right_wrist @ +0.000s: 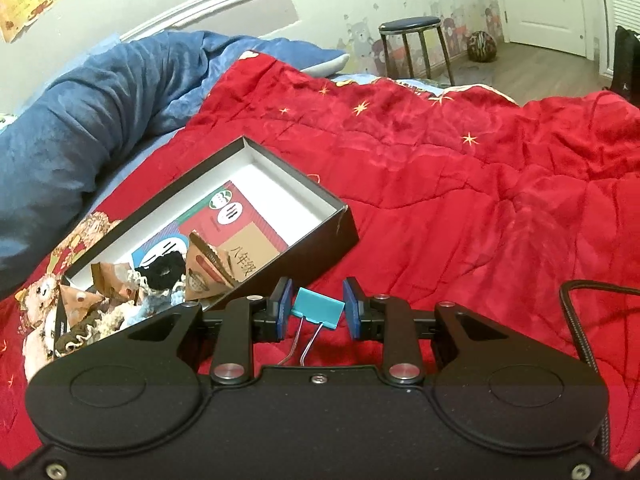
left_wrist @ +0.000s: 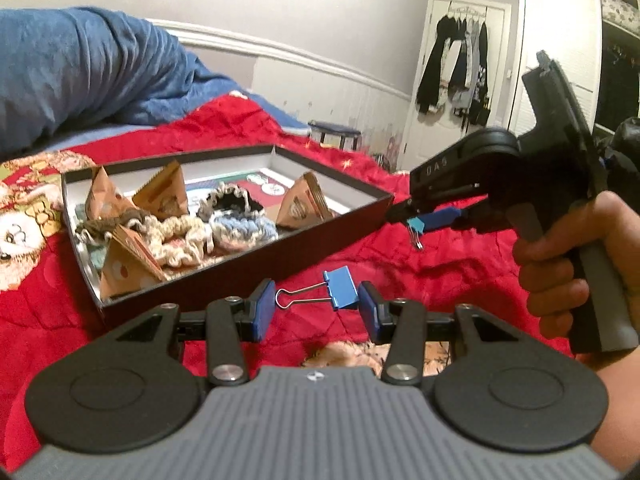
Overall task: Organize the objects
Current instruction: 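Lift both binder clips and carry them over the box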
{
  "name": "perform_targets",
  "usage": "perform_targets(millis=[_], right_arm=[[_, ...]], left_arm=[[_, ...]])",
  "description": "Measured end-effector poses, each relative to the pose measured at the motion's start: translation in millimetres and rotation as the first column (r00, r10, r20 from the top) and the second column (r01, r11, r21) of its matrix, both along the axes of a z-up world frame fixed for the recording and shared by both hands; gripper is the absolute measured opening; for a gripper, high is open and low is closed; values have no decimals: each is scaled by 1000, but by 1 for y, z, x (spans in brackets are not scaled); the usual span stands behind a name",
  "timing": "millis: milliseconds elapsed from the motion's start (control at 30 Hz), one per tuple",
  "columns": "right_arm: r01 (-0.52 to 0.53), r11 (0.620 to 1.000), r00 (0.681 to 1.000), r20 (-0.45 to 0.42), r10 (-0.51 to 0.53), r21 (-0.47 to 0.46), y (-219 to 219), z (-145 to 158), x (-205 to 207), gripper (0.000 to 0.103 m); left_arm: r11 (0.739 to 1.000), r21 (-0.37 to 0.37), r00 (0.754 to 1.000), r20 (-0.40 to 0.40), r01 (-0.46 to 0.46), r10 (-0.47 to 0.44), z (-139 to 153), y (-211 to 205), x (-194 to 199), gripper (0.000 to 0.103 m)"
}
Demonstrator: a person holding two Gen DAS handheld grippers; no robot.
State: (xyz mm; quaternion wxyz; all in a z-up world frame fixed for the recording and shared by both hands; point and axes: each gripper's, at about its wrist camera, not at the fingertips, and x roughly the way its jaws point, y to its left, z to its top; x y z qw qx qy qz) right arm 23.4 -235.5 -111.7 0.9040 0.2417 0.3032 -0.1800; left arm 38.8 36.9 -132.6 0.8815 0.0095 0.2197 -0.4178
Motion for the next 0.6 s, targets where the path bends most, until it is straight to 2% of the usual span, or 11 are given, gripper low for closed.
perform_targets(millis=[67, 200, 367, 600], right_arm=[[-8, 1000, 1000, 20, 7, 12, 0, 1, -1, 27], [-9, 999, 998, 57, 7, 36, -2, 3, -6, 27], [-15, 998, 992, 125, 7, 63, -6, 9, -15, 27], [-45, 996, 979, 201, 27, 81, -7, 16, -22, 27]], left_arm=[[1000, -14, 1000, 8, 11, -11, 2, 2, 1, 51], [994, -106, 1000, 6, 27, -27, 9, 13, 4, 51], [984, -177, 998, 52, 36, -27, 16, 22, 5, 51], [982, -184, 984, 162, -39, 69, 22, 26, 11, 51]])
